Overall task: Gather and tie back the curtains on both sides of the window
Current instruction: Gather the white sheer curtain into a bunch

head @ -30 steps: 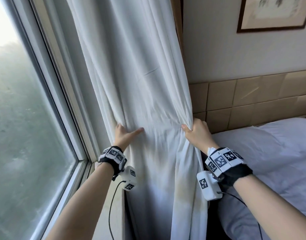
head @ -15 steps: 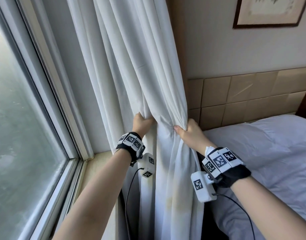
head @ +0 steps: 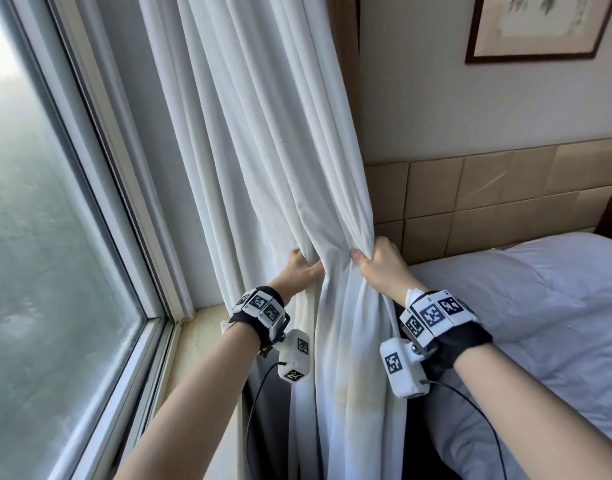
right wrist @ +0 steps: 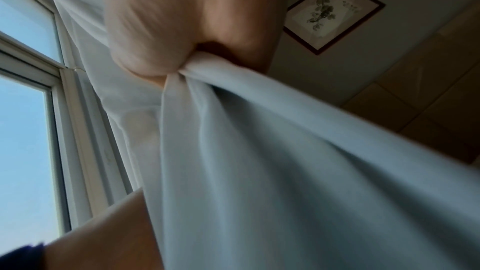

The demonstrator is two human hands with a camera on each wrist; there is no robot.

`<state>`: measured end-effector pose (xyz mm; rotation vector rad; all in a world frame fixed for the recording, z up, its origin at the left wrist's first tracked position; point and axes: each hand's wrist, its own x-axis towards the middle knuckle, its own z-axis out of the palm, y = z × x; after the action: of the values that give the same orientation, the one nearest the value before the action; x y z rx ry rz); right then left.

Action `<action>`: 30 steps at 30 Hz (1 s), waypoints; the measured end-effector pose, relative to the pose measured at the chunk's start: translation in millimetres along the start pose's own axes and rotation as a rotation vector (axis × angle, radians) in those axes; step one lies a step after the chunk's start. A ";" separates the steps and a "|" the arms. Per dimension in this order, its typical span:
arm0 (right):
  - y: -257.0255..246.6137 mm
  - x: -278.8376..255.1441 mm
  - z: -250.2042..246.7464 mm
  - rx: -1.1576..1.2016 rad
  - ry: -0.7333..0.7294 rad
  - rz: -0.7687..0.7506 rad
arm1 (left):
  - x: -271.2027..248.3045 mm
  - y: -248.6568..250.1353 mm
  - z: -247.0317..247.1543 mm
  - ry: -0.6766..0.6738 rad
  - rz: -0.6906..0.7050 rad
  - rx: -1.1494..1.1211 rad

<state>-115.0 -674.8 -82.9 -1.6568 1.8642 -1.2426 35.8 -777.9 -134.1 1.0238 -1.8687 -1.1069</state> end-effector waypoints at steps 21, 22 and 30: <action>13.7 -2.5 -21.5 0.265 -0.125 0.104 | 23.9 7.4 -24.1 0.098 -0.084 -0.375; 13.3 -2.7 -22.4 0.293 -0.133 0.103 | 24.6 12.8 -23.1 0.068 -0.086 -0.341; 14.6 5.0 -14.1 0.476 -0.244 0.124 | 20.5 48.1 16.8 0.166 0.061 -0.290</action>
<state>-135.7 -675.2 -85.2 -1.3433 1.3708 -1.2461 -0.3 -775.3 -92.6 0.8590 -1.5453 -1.1785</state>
